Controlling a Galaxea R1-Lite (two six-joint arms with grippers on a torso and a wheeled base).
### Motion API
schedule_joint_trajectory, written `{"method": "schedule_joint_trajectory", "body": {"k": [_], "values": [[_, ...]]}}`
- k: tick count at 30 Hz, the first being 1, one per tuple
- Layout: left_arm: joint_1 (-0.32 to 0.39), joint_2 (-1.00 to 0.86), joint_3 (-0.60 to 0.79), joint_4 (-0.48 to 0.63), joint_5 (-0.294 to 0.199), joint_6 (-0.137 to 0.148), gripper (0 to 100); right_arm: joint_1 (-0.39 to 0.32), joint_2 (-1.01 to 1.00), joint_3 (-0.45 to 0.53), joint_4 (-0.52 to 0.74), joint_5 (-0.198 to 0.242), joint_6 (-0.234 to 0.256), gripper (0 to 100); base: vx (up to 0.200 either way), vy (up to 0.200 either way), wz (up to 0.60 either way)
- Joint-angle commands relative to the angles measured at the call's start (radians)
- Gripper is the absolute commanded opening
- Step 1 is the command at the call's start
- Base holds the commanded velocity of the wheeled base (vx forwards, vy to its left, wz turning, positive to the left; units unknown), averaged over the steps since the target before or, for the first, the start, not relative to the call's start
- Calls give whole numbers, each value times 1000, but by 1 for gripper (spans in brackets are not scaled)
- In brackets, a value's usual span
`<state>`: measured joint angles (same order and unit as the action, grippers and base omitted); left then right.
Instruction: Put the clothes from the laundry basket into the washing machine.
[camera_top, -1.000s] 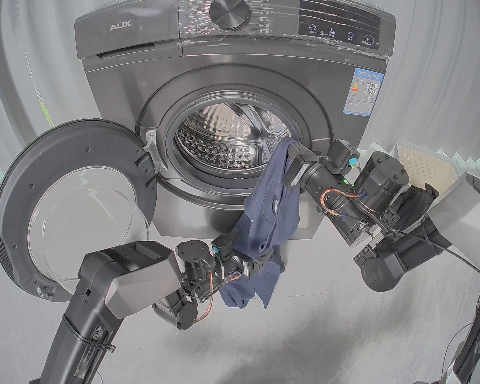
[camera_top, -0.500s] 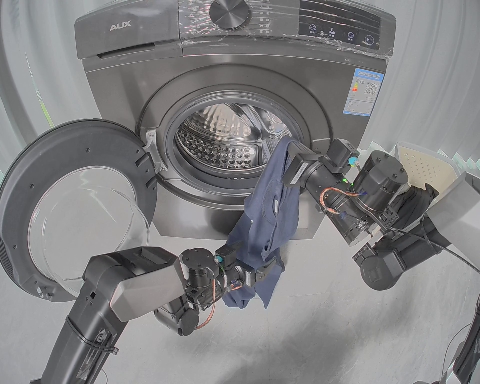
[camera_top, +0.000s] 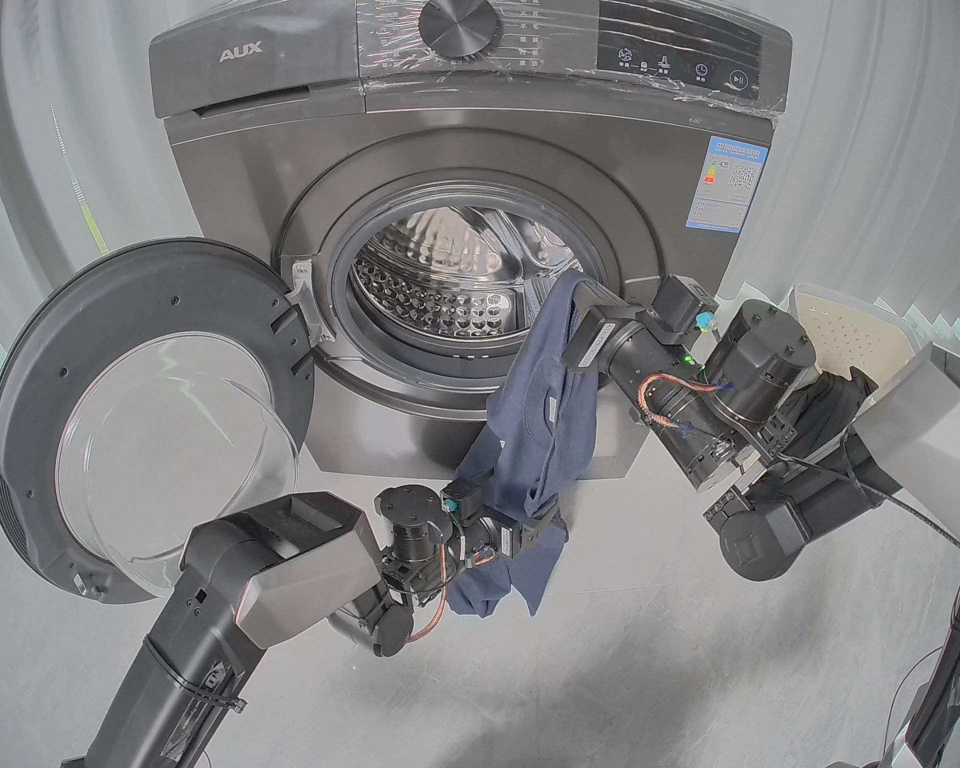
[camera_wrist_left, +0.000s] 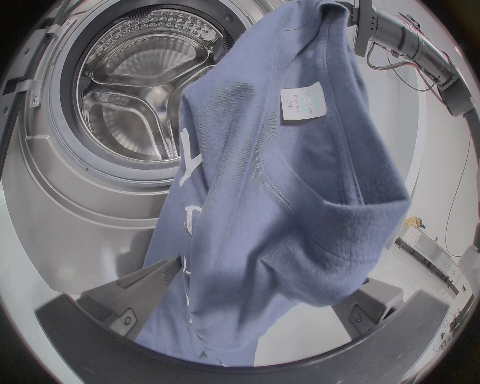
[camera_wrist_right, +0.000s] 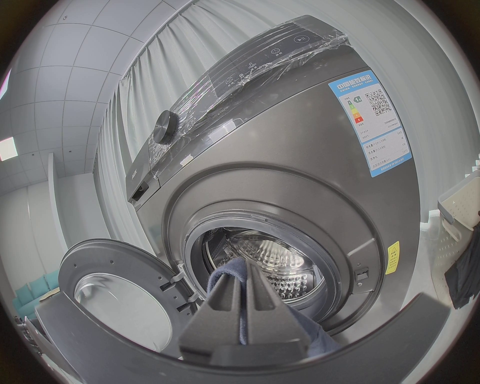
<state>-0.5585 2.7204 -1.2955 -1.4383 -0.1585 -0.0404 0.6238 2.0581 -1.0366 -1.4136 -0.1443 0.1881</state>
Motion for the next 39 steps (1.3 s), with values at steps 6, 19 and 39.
{"method": "schedule_joint_trajectory", "body": {"k": [6, 19, 39], "values": [[3, 33, -41, -2, 16, 2, 0, 1, 1, 0, -2, -1, 1, 0, 0, 0, 0], [19, 12, -27, -25, 16, 2, 0, -9, -3, 7, -5, 0, 1, 0, 0, 0, 0], [108, -581, 634, -114, -35, 10, 0, -62, -116, 234, -15, 40, -4, 0, 0, 0, 0]]}}
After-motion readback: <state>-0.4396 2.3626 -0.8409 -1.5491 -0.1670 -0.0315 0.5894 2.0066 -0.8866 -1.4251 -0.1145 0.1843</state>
